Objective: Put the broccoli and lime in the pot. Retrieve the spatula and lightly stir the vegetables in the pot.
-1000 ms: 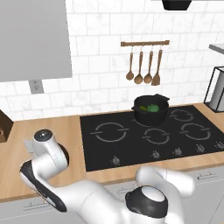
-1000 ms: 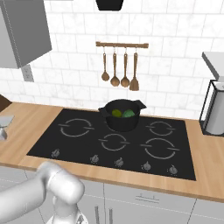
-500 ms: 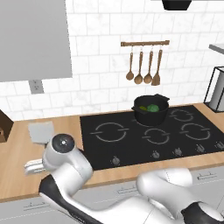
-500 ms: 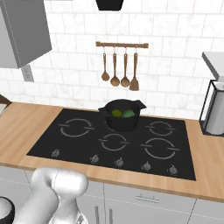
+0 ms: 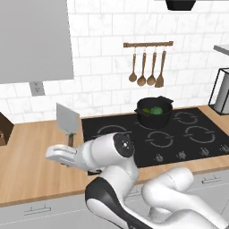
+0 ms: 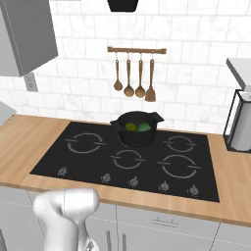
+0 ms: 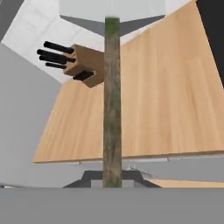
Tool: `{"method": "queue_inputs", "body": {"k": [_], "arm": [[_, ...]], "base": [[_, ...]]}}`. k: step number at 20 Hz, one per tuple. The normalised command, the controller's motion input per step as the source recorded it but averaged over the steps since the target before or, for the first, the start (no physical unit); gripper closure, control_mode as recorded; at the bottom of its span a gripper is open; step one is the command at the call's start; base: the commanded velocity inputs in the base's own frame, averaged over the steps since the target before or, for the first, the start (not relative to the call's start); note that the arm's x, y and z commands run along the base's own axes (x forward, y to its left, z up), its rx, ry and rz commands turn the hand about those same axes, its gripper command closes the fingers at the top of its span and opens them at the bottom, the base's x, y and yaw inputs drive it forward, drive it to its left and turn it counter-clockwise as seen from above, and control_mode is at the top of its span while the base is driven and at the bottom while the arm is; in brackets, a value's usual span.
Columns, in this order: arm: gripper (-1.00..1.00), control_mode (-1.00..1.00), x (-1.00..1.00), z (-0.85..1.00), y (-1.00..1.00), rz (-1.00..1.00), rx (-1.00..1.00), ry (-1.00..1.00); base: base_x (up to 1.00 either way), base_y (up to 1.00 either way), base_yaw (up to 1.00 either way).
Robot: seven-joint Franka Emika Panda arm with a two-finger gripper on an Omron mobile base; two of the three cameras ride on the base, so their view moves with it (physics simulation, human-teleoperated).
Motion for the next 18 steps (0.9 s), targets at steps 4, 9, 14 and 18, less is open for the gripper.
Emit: {"method": "queue_inputs", "body": {"k": [4,9,14,18], "arm": [[1.00,-1.00,-0.34,1.00,-0.44,-0.16,0.52,0.17],[1.00,-1.00,-0.06,1.00,-0.44,-0.20,0.45,0.34],[1.00,-1.00,0.00,1.00,-0.59,-0.17,0.42,0.45],[1.00,-1.00,-0.01,1.00,-0.52,-0.15,0.45,0.42]], "base": [[0.00,0.00,0.00],[0.00,0.00,0.00],[0.00,0.00,0.00],[0.00,0.00,0.00]]}}
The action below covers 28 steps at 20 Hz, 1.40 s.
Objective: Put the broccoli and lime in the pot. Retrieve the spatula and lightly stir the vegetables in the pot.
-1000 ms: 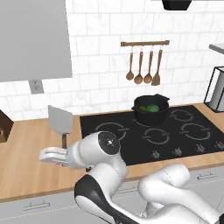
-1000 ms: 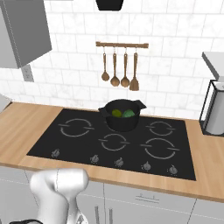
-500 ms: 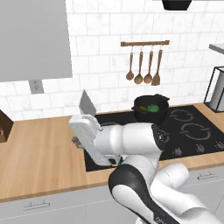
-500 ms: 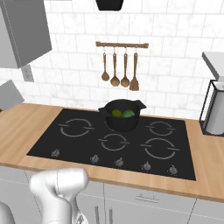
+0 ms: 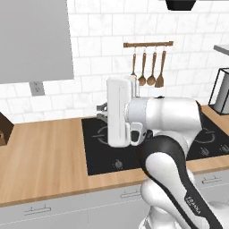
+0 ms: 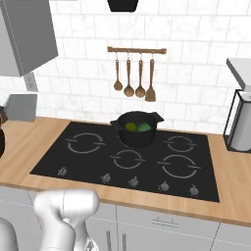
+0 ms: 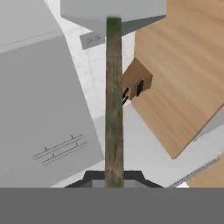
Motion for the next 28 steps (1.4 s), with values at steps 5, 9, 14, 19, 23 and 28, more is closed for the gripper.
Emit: {"method": "queue_inputs", "body": {"k": [5,9,14,19,23,28], "arm": [[1.00,-1.00,0.03,0.91,-0.66,-0.13,0.38,0.44],[1.00,-1.00,0.19,0.62,-0.75,-0.01,0.25,0.49],[1.00,-1.00,0.23,0.49,-0.72,-0.03,0.19,0.40],[1.00,-1.00,0.37,0.37,-0.47,-0.02,0.14,0.37],[1.00,-1.00,0.60,0.22,-0.20,-0.13,0.00,0.35],[1.00,-1.00,0.58,0.00,-0.43,-0.17,0.01,0.19]], "base": [[0.00,0.00,0.00],[0.00,0.00,0.00],[0.00,0.00,0.00],[0.00,0.00,0.00],[0.00,0.00,0.00],[0.00,0.00,0.00]]}}
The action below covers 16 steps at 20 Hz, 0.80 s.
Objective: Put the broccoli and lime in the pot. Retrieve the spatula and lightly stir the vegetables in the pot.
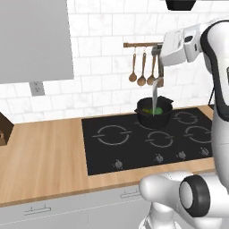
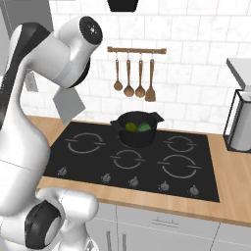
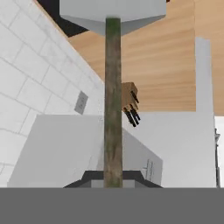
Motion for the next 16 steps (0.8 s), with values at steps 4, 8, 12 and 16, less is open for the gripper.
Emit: {"method": "queue_inputs", "body": {"k": [4,8,12,16], "arm": [[1.00,-1.00,0.38,-0.09,-0.55,-0.17,0.14,0.02],[1.00,-1.00,0.46,-0.39,-0.44,-0.11,0.16,0.00],[1.00,-1.00,0.68,-0.50,-0.29,-0.06,0.09,0.00],[1.00,-1.00,0.74,-0.17,-0.29,-0.04,0.00,0.00]], "base": [[0.00,0.00,0.00],[0.00,0.00,0.00],[0.00,0.00,0.00],[0.00,0.00,0.00]]}}
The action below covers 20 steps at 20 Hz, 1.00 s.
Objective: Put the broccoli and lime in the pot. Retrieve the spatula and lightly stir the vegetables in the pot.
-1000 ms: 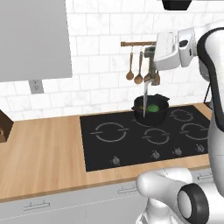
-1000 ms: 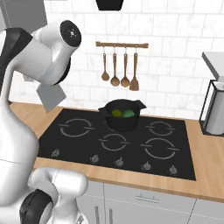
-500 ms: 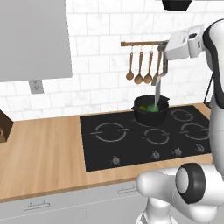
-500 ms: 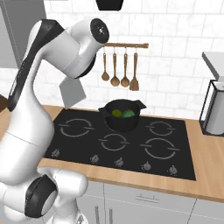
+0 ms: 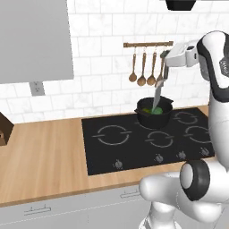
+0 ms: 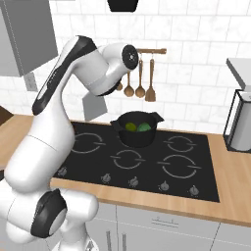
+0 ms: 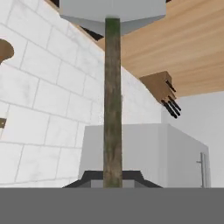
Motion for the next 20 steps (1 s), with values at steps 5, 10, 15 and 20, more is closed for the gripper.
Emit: {"method": "queue_inputs", "body": {"k": [5,10,15,20], "arm": [[1.00,-1.00,0.64,-0.18,-0.40,-0.05,0.00,0.02],[1.00,-1.00,0.55,-0.14,-0.37,-0.06,0.00,0.02],[1.00,-1.00,0.49,-0.23,-0.37,-0.04,0.00,0.01],[1.00,-1.00,0.38,-0.37,-0.34,-0.04,0.00,0.00]], "base": [[0.00,0.00,0.00],[0.00,0.00,0.00],[0.00,0.00,0.00],[0.00,0.00,0.00]]}}
